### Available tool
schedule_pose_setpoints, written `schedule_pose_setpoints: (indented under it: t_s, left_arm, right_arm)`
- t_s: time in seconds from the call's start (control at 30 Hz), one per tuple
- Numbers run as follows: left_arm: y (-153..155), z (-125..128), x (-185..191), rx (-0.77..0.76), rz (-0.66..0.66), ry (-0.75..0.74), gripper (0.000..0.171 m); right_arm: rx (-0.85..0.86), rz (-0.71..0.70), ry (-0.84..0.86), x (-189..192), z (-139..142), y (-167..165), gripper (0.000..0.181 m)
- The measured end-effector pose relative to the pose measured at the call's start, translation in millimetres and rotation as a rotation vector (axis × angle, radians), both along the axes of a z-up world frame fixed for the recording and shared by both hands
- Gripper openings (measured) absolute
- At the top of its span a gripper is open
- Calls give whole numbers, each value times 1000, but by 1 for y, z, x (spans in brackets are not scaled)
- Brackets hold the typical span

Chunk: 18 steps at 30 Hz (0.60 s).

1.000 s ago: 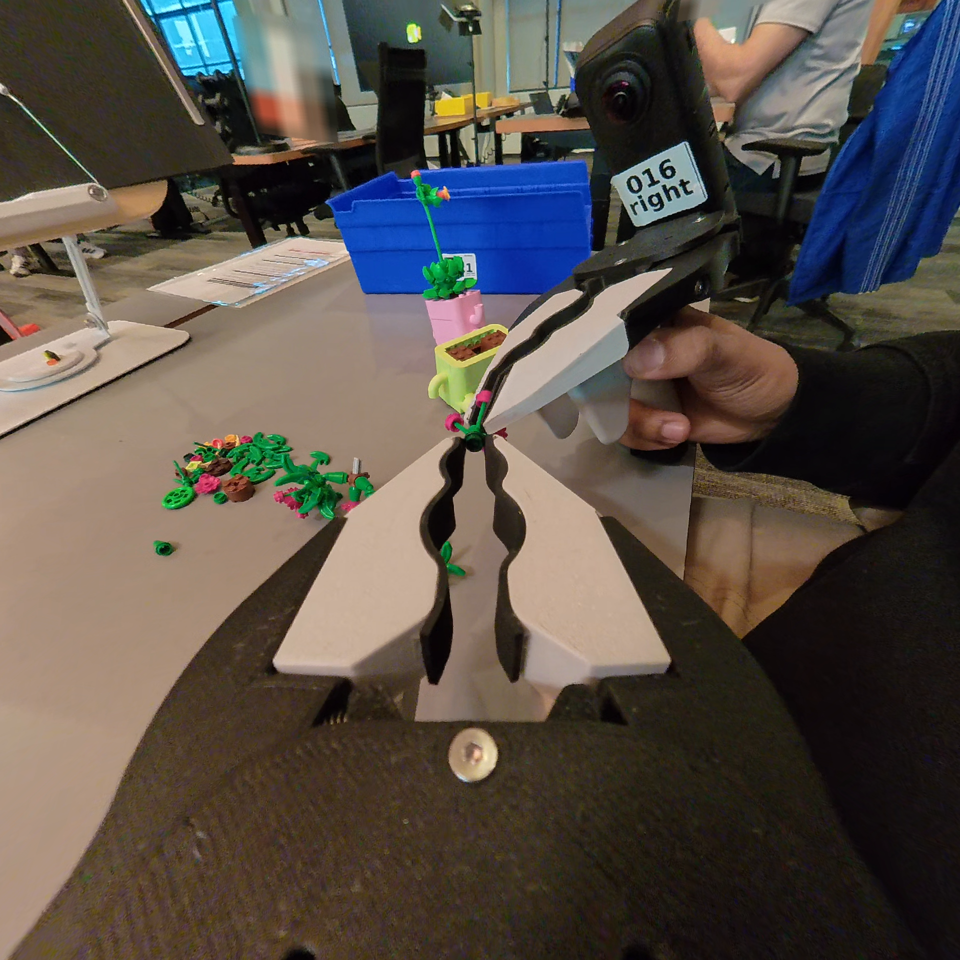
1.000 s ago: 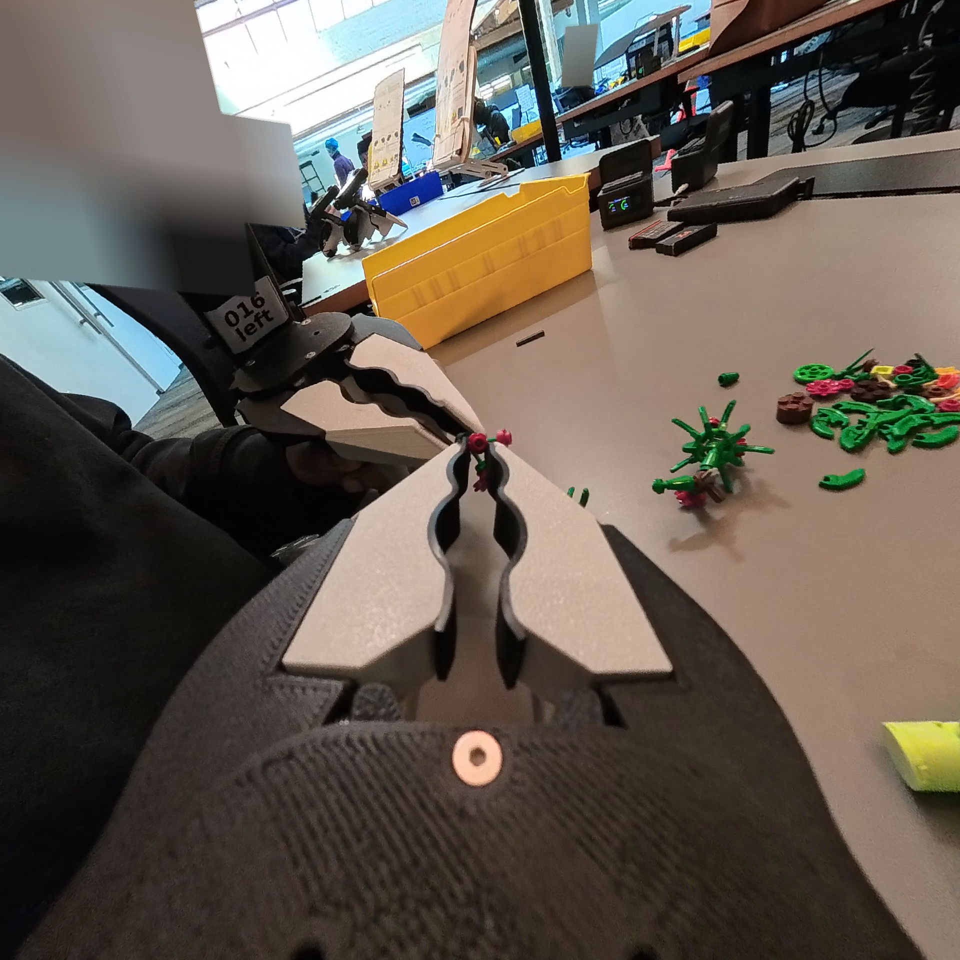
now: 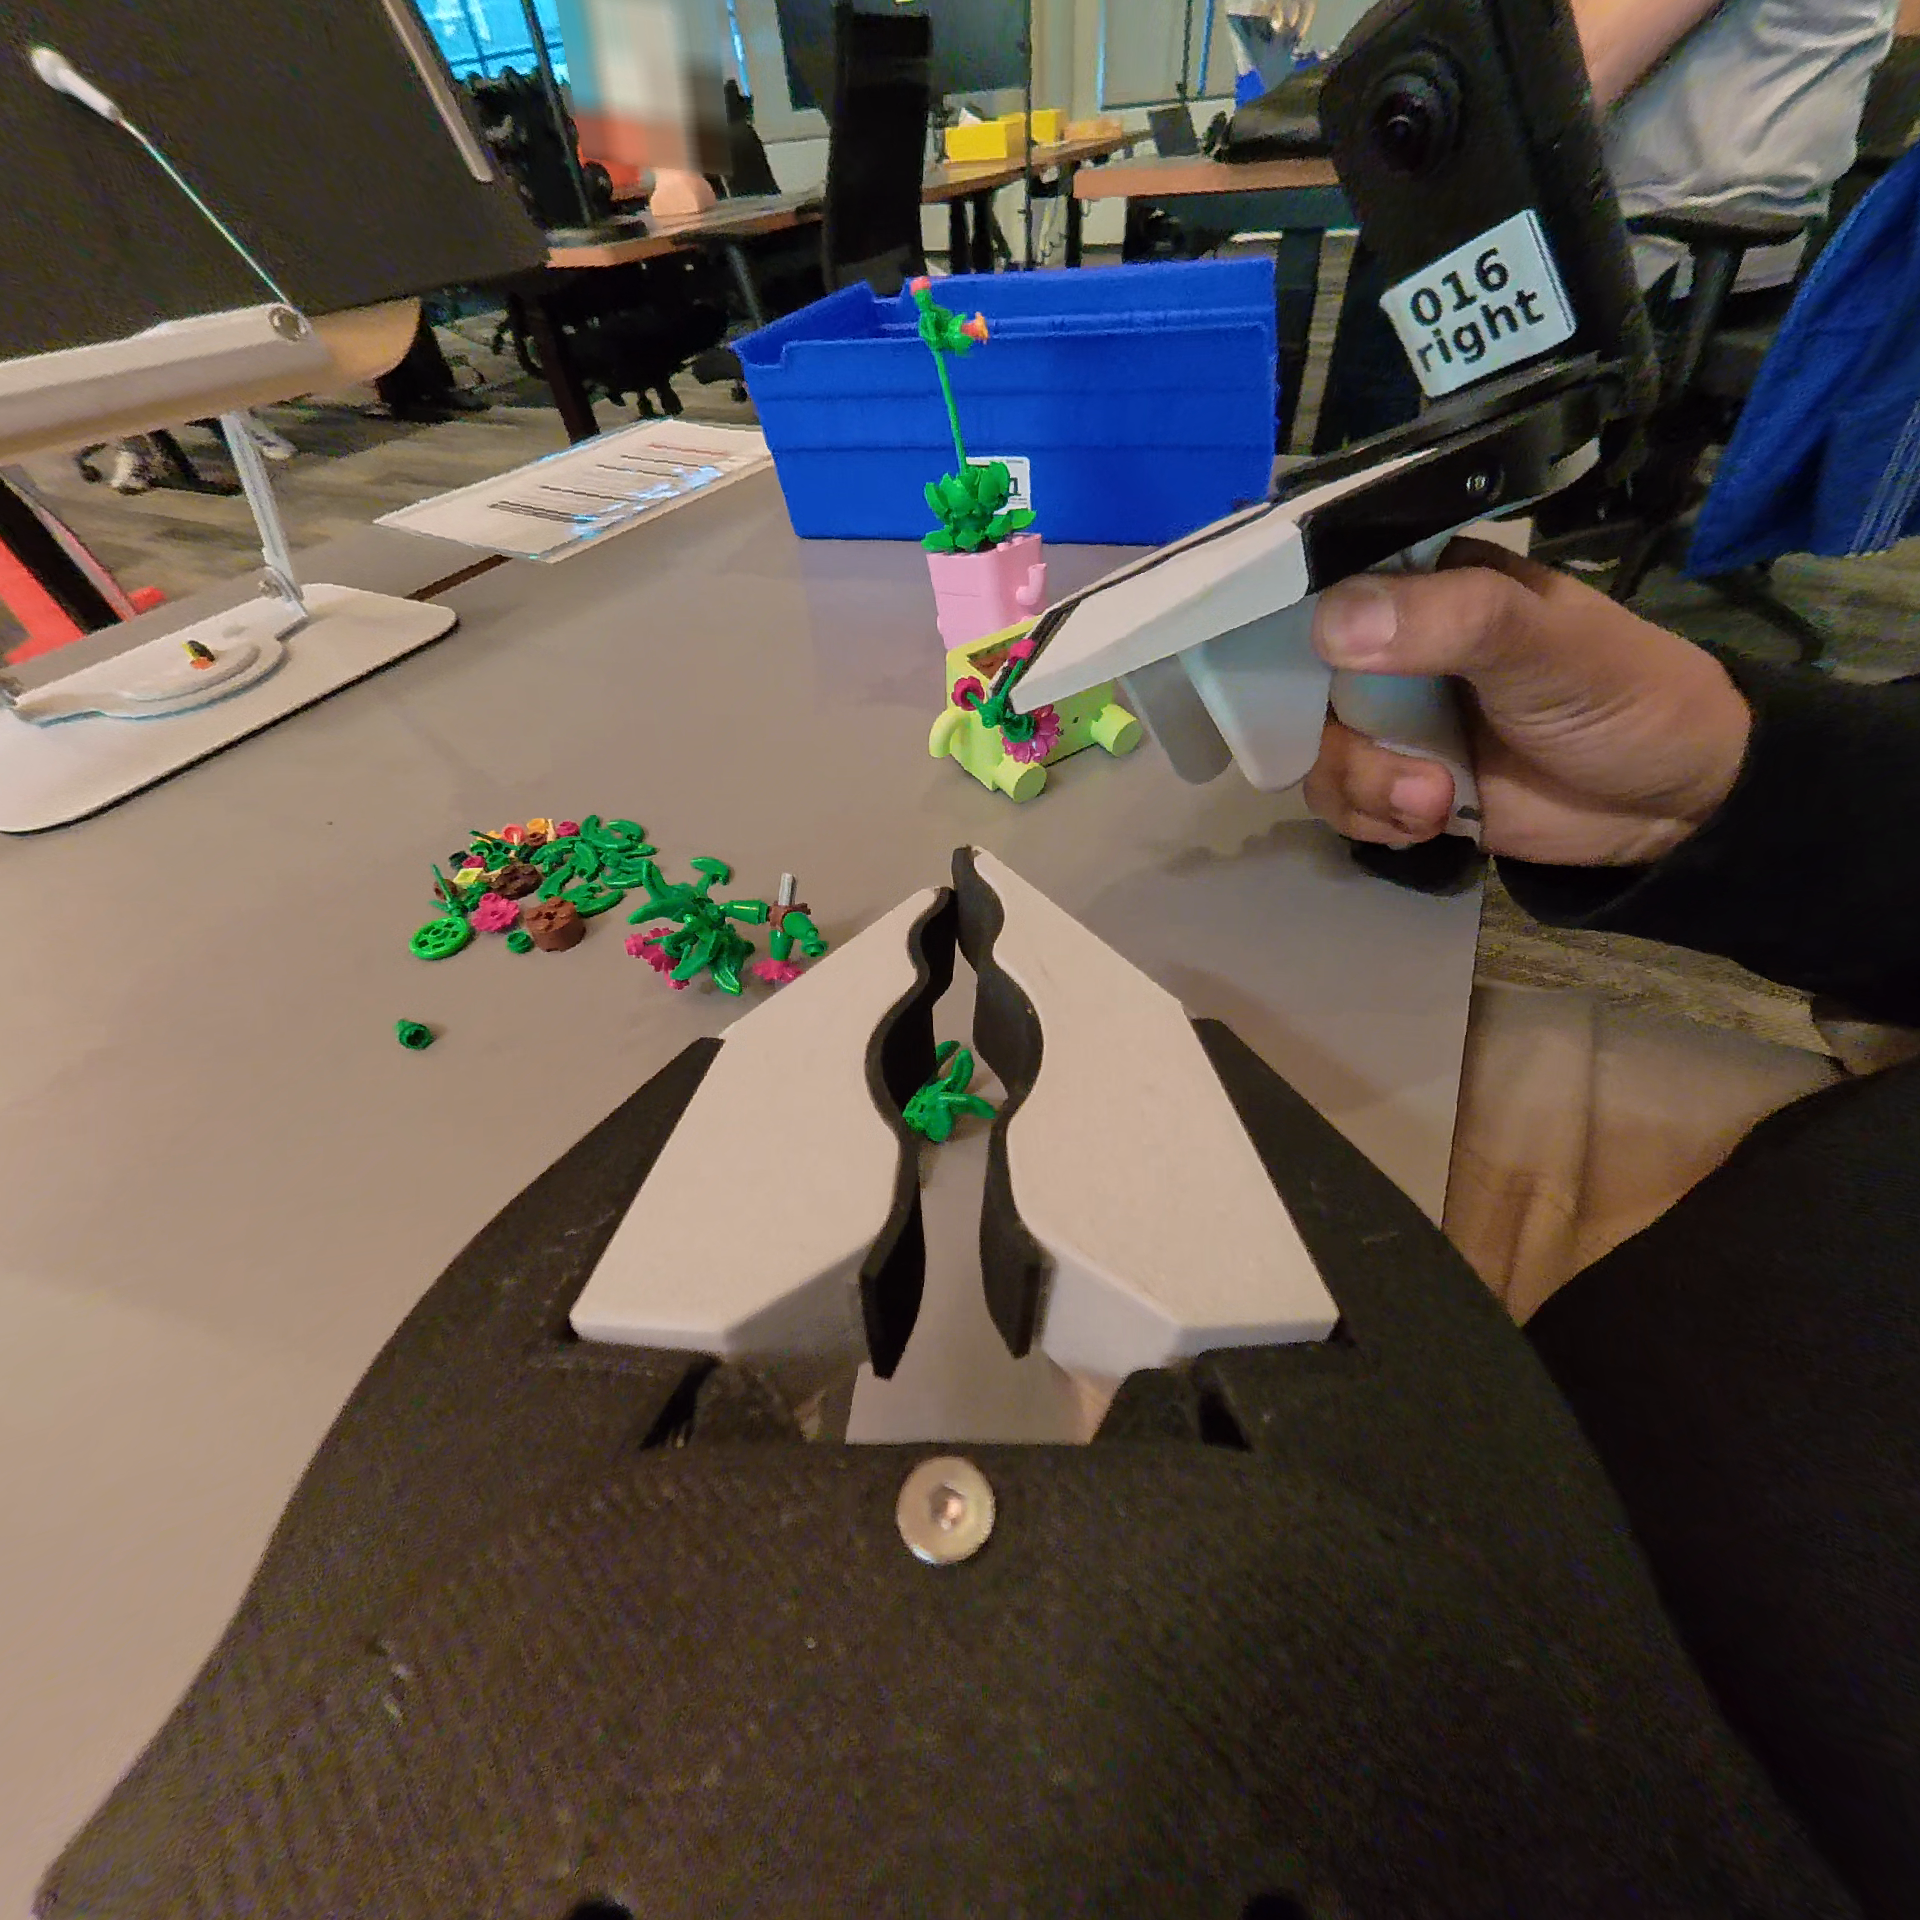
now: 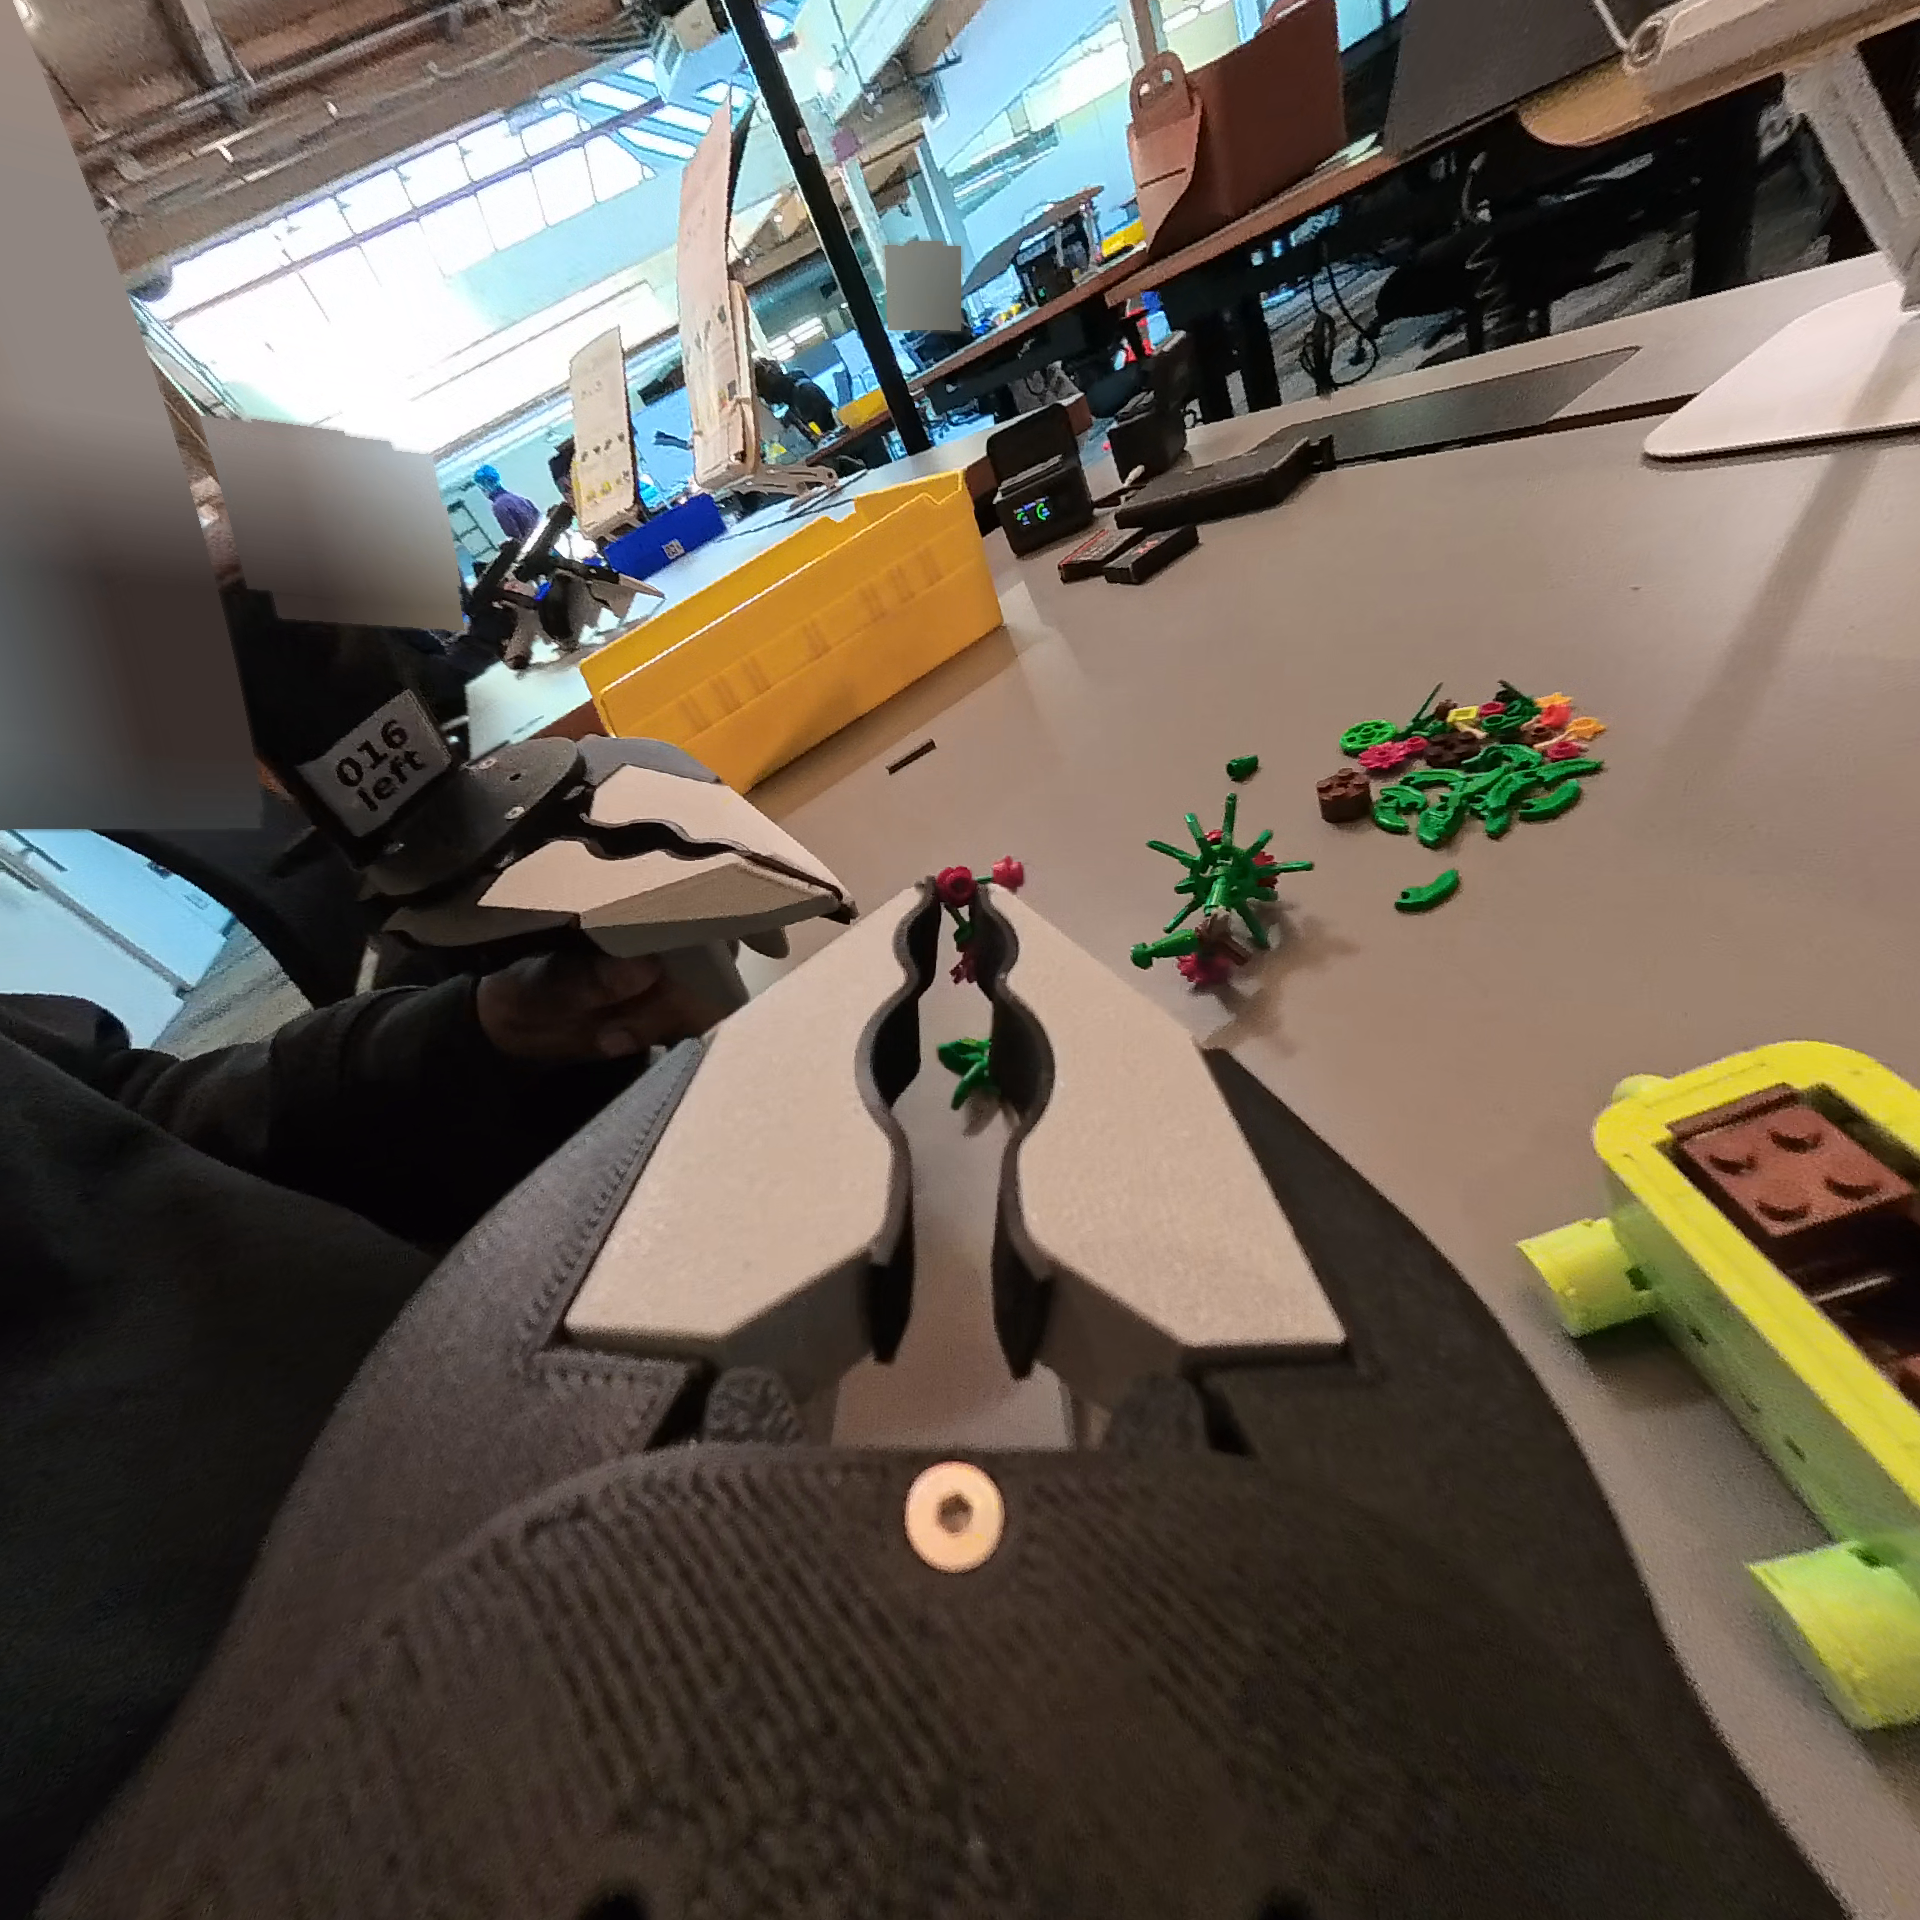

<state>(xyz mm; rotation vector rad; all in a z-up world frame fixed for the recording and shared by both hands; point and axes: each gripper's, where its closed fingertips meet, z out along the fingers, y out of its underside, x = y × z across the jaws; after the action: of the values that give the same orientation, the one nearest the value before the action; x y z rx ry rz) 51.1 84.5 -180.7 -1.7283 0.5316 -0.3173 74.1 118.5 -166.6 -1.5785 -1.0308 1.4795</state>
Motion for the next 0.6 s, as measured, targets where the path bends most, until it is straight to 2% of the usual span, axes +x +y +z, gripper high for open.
schedule_pose_setpoints:
  t_s: [0.6]
  left_arm:
    - [2,2,-5,-3,18,-22,0]
  right_arm:
    - [5,23,9,-2,0,-4,3]
